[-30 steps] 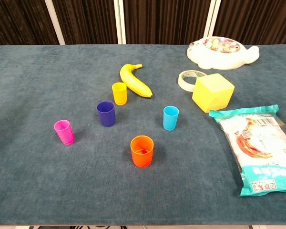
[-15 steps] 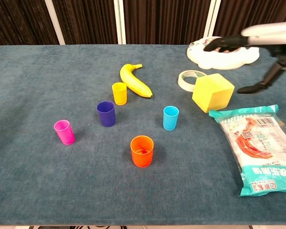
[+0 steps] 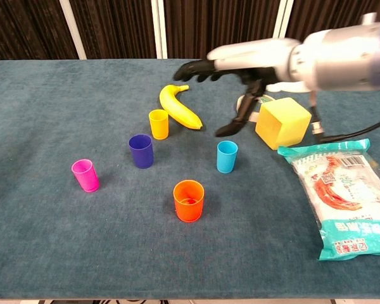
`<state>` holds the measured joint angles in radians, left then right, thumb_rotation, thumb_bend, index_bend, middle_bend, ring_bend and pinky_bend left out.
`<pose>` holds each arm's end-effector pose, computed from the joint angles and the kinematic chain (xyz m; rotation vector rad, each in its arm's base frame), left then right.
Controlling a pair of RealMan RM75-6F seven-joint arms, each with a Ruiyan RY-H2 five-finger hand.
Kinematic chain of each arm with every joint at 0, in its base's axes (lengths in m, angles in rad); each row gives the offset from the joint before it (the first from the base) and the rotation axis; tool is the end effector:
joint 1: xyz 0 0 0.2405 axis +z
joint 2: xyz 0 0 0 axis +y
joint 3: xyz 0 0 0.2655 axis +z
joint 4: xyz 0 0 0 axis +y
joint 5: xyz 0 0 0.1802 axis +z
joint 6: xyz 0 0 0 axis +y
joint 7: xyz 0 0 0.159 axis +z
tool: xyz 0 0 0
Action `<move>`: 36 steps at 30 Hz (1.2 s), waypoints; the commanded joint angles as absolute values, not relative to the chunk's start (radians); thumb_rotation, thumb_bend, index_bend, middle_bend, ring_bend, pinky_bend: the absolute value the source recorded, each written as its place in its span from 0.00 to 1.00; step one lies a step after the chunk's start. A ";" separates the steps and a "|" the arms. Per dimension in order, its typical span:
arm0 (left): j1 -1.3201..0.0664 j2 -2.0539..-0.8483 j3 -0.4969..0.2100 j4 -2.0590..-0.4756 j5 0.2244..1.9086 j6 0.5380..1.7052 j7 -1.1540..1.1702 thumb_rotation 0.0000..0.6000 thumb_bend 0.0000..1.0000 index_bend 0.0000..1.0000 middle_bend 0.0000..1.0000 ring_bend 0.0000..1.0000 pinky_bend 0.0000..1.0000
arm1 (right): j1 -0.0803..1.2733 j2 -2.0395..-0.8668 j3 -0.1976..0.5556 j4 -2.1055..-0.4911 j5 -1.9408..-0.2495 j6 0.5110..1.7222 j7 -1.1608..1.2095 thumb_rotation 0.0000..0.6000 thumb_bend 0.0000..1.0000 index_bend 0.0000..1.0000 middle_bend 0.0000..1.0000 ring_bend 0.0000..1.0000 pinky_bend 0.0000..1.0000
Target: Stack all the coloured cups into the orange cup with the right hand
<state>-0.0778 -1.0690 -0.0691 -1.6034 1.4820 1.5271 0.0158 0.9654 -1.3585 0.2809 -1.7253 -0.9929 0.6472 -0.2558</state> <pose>-0.3102 0.1955 0.2176 -1.3506 -0.8104 -0.8789 -0.0490 -0.3581 0.0266 2.1972 -1.0747 1.0021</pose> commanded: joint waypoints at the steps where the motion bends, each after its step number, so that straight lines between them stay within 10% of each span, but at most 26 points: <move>1: -0.078 -1.069 -0.070 -1.602 1.479 1.525 0.014 1.00 0.00 0.00 0.00 0.00 0.05 | 1.050 -1.465 0.273 -1.672 -0.881 0.713 -0.367 1.00 0.32 0.00 0.00 0.00 0.00; 36: -0.084 -1.067 -0.077 -1.590 1.463 1.509 -0.007 1.00 0.00 0.00 0.00 0.00 0.05 | 1.241 -1.831 0.259 -1.314 -0.644 0.834 -0.559 1.00 0.36 0.30 0.00 0.00 0.00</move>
